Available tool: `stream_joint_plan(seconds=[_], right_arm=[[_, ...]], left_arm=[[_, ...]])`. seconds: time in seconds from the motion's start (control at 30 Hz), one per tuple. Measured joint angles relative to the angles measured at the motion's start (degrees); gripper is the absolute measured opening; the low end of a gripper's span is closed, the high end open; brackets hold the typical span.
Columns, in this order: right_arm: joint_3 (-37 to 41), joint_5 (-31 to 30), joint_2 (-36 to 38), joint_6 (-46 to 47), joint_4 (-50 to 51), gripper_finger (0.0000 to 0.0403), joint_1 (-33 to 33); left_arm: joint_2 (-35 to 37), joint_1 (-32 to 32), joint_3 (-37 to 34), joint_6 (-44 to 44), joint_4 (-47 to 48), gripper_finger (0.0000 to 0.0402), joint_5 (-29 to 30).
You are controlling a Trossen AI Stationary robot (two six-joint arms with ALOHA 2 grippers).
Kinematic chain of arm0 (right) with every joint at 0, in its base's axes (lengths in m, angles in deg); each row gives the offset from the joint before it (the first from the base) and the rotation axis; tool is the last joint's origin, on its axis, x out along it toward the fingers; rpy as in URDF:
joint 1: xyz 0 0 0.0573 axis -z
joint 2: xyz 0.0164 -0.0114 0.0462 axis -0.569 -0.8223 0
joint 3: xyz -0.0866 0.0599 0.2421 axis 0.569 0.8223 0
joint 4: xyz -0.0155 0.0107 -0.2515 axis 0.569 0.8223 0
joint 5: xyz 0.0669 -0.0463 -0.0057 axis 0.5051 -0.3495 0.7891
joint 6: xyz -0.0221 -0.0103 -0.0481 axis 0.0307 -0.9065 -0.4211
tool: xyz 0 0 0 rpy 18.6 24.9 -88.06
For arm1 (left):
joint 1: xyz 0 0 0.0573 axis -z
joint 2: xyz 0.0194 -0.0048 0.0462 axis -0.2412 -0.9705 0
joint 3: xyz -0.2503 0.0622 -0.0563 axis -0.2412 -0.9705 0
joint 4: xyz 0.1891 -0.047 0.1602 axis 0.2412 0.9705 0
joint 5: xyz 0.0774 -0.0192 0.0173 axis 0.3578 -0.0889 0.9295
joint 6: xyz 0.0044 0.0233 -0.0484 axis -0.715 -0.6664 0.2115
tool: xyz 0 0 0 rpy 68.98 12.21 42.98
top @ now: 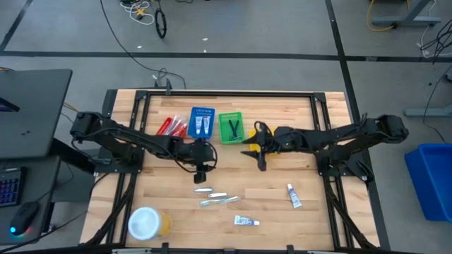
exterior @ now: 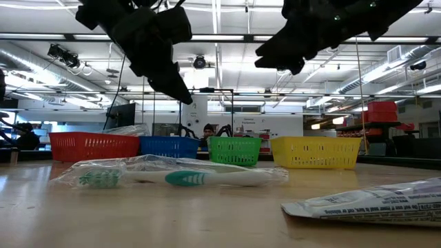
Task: Pick & Place Travel size toiletries
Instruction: Put the white toothpaste into the blue bin
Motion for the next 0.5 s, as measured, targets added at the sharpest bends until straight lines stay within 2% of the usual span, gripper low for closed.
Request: stream_joint_plan(seconds=[0.13,0.23,0.4,0.5], right_arm=[[0.0,0.0,0.0,-0.1,3.9,0.0221,-2.9],[0.0,0.6,0.0,0.3,6.4,0.0226,-5.4],[0.0,5.7,-0.4,4.5,8.1,0.0218,-9.3],[0.0,6.5,-0.9,8.1,10.5,0.0208,-12.1]], left_arm=[[0.0,0.0,0.0,0.0,-0.4,0.016,0.6],[0.0,0.0,0.0,0.0,-0.7,0.0157,3.6],[0.0,0.0,0.0,0.2,-1.6,0.015,5.2],[0.1,0.0,0.0,0.0,-2.2,0.0148,5.1]])
